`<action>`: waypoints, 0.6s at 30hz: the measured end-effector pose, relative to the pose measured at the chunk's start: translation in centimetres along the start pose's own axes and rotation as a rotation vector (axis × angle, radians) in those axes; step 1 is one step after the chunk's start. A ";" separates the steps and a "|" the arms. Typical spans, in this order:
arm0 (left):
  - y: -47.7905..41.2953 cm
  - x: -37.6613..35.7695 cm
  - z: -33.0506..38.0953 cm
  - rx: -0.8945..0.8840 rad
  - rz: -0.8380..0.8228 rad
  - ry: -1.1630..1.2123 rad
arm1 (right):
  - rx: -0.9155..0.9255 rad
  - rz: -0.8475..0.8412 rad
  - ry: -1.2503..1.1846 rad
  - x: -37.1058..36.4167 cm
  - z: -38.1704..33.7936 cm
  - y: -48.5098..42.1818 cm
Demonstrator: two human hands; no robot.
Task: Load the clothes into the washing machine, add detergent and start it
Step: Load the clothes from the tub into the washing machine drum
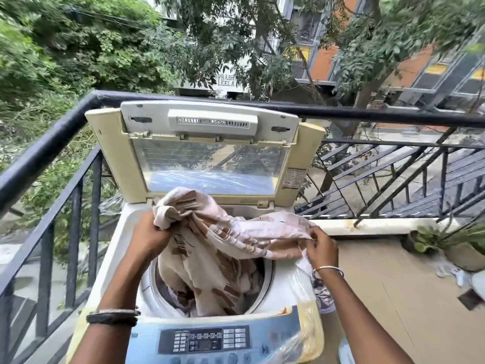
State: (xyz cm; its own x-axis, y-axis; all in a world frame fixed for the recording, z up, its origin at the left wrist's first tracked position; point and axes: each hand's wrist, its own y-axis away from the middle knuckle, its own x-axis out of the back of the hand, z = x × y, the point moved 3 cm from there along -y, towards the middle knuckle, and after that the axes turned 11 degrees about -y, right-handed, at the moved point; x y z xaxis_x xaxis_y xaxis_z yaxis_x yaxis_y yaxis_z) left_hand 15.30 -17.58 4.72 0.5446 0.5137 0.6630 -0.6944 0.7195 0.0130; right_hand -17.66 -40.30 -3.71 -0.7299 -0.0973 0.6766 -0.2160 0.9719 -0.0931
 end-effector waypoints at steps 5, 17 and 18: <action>0.2 -1.9 0.7 -0.169 -0.185 -0.019 | 0.247 0.023 -0.211 1.6 -10.2 0.1; 2.2 -0.1 4.0 -0.270 0.346 0.076 | 0.496 -0.463 -0.797 -4.9 -25.7 6.6; 2.1 0.1 3.0 -0.226 0.395 0.075 | 0.498 -0.519 -0.761 -5.3 -25.4 6.8</action>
State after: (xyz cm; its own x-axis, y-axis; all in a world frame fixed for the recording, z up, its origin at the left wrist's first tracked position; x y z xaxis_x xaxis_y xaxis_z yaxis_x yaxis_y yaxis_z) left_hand 12.46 -17.39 7.12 0.2968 0.7955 0.5283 -0.7404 0.5411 -0.3987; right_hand 1.23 -27.78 10.58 -0.6491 -0.7544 0.0973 -0.7363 0.5910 -0.3295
